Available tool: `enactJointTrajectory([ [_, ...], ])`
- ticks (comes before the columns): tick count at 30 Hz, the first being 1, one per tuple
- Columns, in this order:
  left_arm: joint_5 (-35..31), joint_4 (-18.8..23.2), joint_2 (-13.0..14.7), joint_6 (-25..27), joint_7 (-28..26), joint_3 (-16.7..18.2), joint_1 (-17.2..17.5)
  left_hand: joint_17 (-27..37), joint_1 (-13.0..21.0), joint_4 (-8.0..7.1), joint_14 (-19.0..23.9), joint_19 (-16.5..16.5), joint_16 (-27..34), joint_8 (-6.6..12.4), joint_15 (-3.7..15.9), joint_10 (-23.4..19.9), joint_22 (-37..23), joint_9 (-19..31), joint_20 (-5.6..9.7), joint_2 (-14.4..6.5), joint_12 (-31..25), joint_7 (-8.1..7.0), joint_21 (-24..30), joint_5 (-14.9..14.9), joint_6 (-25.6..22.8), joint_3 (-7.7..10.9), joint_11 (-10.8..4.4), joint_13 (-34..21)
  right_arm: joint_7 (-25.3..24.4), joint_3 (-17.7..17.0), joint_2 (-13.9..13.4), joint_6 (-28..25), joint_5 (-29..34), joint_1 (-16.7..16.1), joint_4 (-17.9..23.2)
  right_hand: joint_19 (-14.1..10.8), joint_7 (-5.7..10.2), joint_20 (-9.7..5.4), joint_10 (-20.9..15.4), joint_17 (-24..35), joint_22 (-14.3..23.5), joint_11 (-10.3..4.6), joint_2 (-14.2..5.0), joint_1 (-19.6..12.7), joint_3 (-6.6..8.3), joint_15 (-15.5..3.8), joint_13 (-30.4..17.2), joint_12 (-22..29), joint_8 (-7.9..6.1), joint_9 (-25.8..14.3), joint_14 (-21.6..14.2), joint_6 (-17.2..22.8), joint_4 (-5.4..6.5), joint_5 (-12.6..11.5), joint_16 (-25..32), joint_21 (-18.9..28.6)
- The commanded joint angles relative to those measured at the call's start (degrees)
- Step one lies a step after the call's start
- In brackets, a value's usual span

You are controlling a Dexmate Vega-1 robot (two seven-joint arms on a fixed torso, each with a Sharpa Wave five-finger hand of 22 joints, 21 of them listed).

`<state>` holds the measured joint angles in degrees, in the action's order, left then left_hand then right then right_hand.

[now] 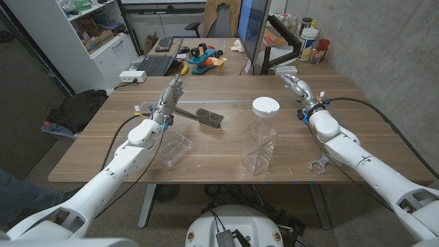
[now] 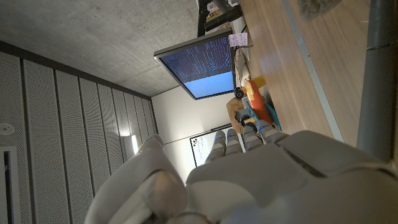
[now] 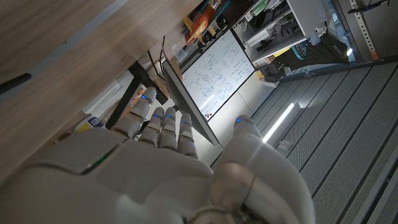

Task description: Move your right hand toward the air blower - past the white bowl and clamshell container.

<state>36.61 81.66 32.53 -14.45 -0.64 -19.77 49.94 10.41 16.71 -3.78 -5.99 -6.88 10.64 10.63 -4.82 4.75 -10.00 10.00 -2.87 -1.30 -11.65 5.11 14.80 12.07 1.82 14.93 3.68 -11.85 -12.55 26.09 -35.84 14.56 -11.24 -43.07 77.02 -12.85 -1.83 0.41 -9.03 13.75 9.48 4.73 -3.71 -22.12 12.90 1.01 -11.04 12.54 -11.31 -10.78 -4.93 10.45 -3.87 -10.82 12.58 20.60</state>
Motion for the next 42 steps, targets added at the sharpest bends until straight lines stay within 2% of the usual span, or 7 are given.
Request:
enactJointTrajectory([
  [1, 0.0, 0.5, 0.1, 0.0, -0.4, 0.1, 0.7, 0.1, 0.2, 0.34, 0.3, 0.0, 0.3, 0.4, 0.02, -0.1, -0.1, 0.2, -0.34, -0.5, -0.4, 0.03, -0.2, -0.2, -0.5, 0.09, -0.17, 0.0, -1.9, 0.7, -1.1, -1.7, 3.6, 0.4, 0.8, -0.1, 1.15, 0.6, -0.2, -0.1, 0.1, 0.04, 0.2, 0.5, -0.29, 0.12, -0.3, 0.2, -0.4, -0.2, 0.0, 0.1, -0.11, -0.4, 0.2, -0.3],
  [10, -0.2, 1.2, 0.4, -0.3, -0.5, 0.3, 1.0, 0.1, 0.2, 0.4, 0.3, 0.0, 0.3, 0.39, 0.08, -0.1, -0.1, 0.2, -0.36, -0.6, -0.4, 0.03, -0.4, -0.2, -0.6, 0.04, -0.16, 0.0, -3.0, 1.4, -1.6, -3.2, 6.0, 0.8, 1.4, 0.3, 1.96, 0.8, -0.2, -0.3, 0.1, -0.52, 0.14, 0.6, -0.26, 0.03, -0.3, 0.1, -0.37, -0.2, 0.5, 0.2, -0.23, -0.5, -0.2, -1.0],
  [16, -0.2, 1.0, 0.3, -0.3, -0.3, 0.1, 0.8, 0.1, 0.2, 0.45, 0.3, 0.0, 0.3, 0.39, 0.11, -0.1, -0.1, 0.2, -0.37, -0.6, -0.4, 0.01, -0.5, -0.2, -0.7, 0.01, -0.16, 0.1, -3.3, 1.7, -1.9, -4.3, 7.2, 1.1, 1.8, 0.6, 3.05, 1.07, -0.1, -0.5, 0.1, -1.28, 0.17, 0.4, -0.23, 0.11, -0.4, 0.0, -0.34, -0.2, 0.8, 0.3, -0.47, -0.6, -0.4, -1.5],
  [19, 0.3, 0.5, -0.1, -0.4, 0.2, 0.1, 0.6, 0.1, 0.2, 0.48, 0.3, 0.0, 0.3, 0.41, 0.11, -0.2, -0.1, 0.2, -0.46, -0.6, -0.4, 0.07, -0.6, -0.3, -0.8, -0.01, -0.16, 0.1, -3.6, 1.8, -2.2, -4.7, 7.8, 1.2, 2.0, 0.1, 4.43, 1.53, -0.8, -0.8, 0.1, -3.09, 0.18, 0.3, -0.17, -0.06, -0.4, 0.1, -0.59, -0.3, 0.4, 1.1, -0.79, -0.8, -0.3, -2.0],
  [21, 0.3, 0.3, -0.2, -0.4, 0.3, 0.0, 0.5, 0.1, 0.2, 0.5, 0.4, 0.1, 0.4, 0.44, -0.08, -0.3, -0.1, 0.2, -0.26, -0.6, -0.5, 0.19, -0.6, -0.3, -0.9, -0.02, 0.07, 0.1, -3.9, 1.9, -2.4, -5.3, 8.4, 1.3, 2.3, 0.1, 5.22, 1.68, -0.9, -0.9, 0.1, -3.66, 0.19, 0.2, -0.14, -0.02, -0.4, 0.0, -0.73, -0.3, 0.3, 1.6, -0.94, -0.8, -0.3, -2.2],
  [34, 0.1, 1.0, 0.5, -0.2, 0.2, 0.2, 0.7, 0.1, 0.1, 0.58, 0.5, 0.1, 0.3, 0.47, -0.13, -0.3, -0.1, 0.2, -0.26, -0.7, -0.5, 0.31, -0.8, -0.3, -1.2, -0.06, 0.09, 0.2, -5.4, 2.3, -4.0, -8.9, 11.6, 1.0, 4.8, 0.8, 7.49, 3.04, -1.0, -1.2, 0.2, -4.34, 0.23, -0.1, -0.1, 0.42, -0.5, -0.2, -0.99, -0.3, 0.9, 2.9, -1.37, -1.0, -0.6, -3.3],
  [42, 0.5, 1.2, 0.5, -0.2, 0.4, 0.4, 0.9, 0.1, 0.1, 0.64, 0.7, 0.2, 0.4, 0.49, -0.32, -0.5, -0.2, 0.2, -0.26, -0.7, -0.5, 0.4, -0.9, -0.3, -1.4, -0.1, 0.5, 0.3, -6.0, 2.6, -4.8, -11.3, 13.2, 0.9, 6.0, 1.4, 7.52, 3.59, -0.3, -1.2, 0.2, -4.74, 0.2, 0.2, -0.19, 0.83, -0.5, -0.5, -0.78, -0.3, 1.0, 2.7, -1.34, -1.0, -0.6, -3.9],
])
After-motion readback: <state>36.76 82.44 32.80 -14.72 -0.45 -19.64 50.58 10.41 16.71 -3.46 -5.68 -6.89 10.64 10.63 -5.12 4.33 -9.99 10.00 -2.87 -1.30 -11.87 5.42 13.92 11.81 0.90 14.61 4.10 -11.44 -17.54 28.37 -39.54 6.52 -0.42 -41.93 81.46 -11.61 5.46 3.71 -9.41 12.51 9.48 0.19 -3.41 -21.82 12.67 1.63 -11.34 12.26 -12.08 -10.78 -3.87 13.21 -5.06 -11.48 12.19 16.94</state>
